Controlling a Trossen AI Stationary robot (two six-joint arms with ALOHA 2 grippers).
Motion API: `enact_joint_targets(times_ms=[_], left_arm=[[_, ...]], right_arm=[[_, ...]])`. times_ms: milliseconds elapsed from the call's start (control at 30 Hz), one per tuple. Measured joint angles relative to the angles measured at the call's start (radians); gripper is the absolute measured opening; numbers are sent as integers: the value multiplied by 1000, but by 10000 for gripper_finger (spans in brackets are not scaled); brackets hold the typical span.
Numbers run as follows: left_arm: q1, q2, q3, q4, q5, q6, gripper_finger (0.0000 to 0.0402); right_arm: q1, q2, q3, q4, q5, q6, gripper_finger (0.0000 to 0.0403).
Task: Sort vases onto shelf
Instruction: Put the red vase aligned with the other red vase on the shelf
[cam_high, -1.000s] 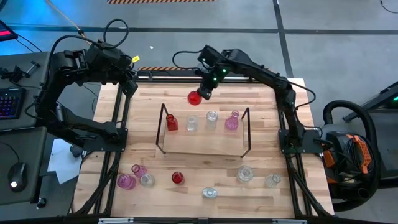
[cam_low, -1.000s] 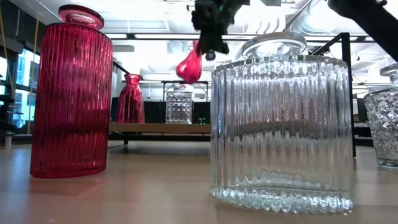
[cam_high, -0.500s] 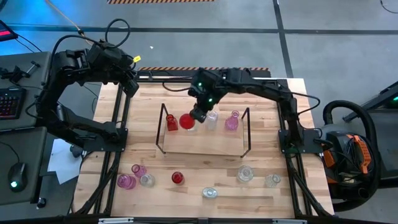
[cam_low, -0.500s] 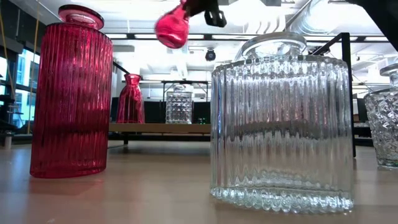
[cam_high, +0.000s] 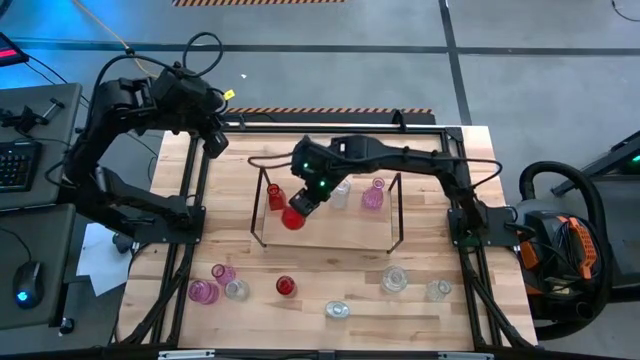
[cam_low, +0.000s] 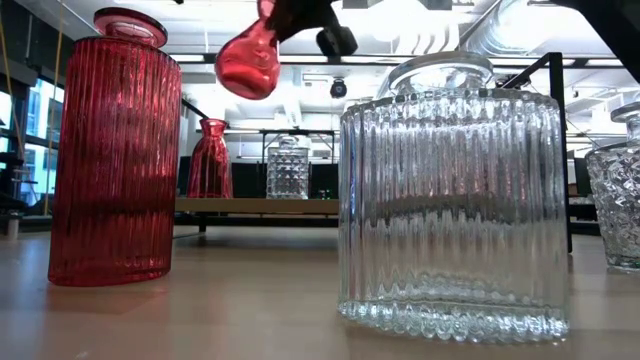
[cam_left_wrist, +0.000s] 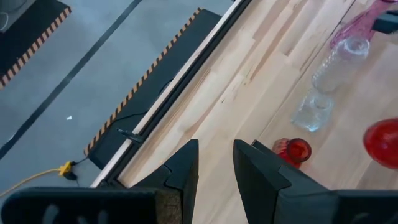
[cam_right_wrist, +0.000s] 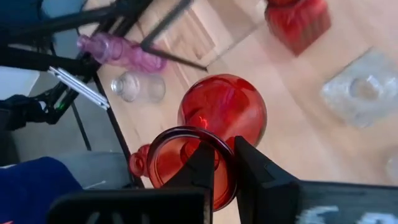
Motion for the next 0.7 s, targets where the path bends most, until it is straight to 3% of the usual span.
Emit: enact_joint_targets(times_ms=[267, 500, 700], left_arm=[[0, 18, 0, -3, 0, 34, 90], [0, 20, 0, -3, 0, 35, 90], [0, 20, 0, -3, 0, 35, 90]], right_arm=[[15, 23, 0, -148, 30, 27, 10], [45, 26, 0, -152, 42, 62, 10], [81, 26, 0, -154, 112, 179, 10]])
